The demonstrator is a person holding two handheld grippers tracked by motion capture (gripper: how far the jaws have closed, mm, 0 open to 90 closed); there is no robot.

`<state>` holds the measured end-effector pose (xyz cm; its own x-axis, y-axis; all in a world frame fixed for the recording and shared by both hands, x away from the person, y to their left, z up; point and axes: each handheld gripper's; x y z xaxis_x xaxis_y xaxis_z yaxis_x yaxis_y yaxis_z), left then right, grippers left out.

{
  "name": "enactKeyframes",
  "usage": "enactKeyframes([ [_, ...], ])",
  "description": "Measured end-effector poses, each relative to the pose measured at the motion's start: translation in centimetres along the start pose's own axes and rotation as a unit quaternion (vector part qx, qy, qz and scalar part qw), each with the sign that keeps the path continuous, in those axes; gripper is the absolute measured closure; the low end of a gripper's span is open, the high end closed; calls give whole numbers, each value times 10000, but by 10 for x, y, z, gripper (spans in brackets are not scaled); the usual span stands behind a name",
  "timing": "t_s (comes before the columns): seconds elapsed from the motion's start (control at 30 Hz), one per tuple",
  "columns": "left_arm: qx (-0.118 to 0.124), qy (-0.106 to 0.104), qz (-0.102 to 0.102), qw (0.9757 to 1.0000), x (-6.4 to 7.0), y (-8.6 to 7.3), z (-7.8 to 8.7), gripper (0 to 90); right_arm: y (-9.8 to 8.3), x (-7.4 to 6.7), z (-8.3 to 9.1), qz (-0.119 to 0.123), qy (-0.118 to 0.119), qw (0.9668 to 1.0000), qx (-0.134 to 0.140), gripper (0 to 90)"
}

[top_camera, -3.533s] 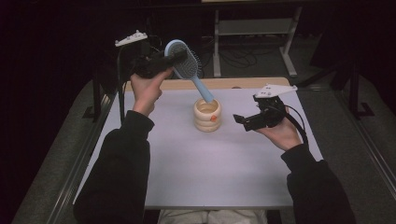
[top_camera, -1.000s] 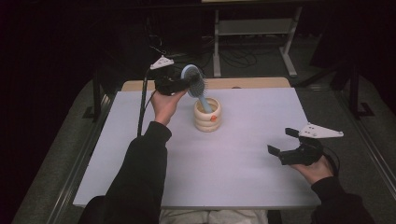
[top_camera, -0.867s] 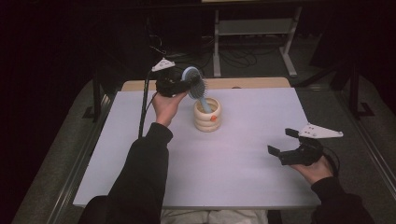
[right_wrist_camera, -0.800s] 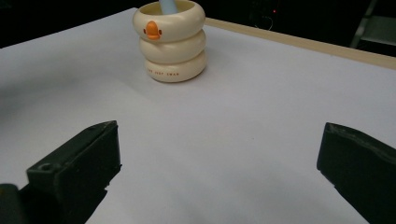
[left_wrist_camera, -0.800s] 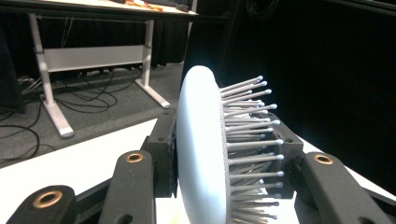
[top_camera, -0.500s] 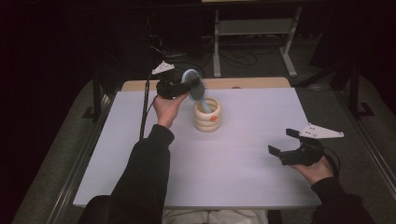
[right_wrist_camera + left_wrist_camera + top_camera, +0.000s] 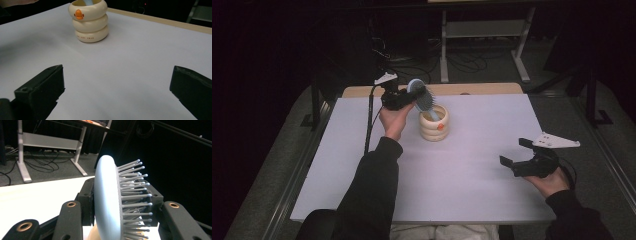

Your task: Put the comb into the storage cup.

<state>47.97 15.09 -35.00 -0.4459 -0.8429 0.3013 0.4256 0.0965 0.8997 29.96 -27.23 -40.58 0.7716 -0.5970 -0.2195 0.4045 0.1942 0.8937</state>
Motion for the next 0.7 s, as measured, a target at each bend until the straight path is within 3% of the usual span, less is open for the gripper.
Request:
enactKeyframes([
  [0.27, 4, 25, 12, 10000, -2, -1, 1, 510, 0, 0, 1, 15, -17, 10000, 28, 0],
  [0.37, 14, -32, -126, 9999, -2, -1, 2, 499, 0, 0, 1, 31, -36, 10000, 27, 0],
  [0.47, 27, -11, -231, 9997, 0, 0, 3, 459, 0, 0, 1, 43, -34, 10000, 40, 0],
  [0.7, 221, 173, -233, 9993, -7, 8, 15, 313, 1, -1, 2, 63, -29, 10000, 65, 0],
])
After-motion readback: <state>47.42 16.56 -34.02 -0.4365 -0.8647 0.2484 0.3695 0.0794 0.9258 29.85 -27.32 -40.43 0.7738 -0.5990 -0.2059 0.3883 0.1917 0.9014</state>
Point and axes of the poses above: each handheld gripper's, and its own axes: z roughly backward along the jaws, y roughly out of its top, x roughly to its right, and after that the axes turned 14 degrees about y, right-handed
